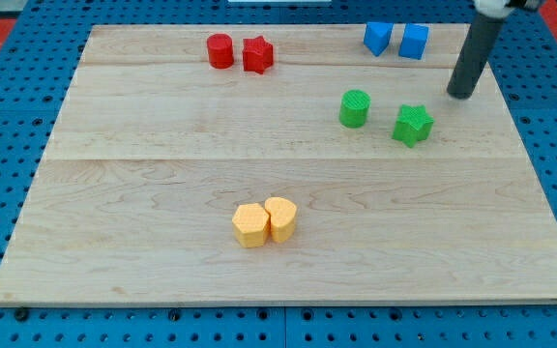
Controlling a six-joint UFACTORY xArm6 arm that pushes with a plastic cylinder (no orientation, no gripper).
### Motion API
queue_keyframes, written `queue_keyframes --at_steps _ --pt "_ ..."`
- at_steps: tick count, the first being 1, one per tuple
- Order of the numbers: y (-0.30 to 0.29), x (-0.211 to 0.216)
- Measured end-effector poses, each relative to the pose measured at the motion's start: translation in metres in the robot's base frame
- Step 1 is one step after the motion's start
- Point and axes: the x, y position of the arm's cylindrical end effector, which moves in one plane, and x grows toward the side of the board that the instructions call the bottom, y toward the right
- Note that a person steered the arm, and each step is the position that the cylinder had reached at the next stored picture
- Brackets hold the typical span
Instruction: Arrange the blue blocks parallel to each other
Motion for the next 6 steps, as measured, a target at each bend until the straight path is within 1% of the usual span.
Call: queue_keyframes --at_steps 1,2,3,4,6 --pt "0.011 -0.078" --pt "-0.008 -0.116" --pt "-0.095 -0.111" --pt "-0.14 -0.08" --pt "-0.182 -0.073"
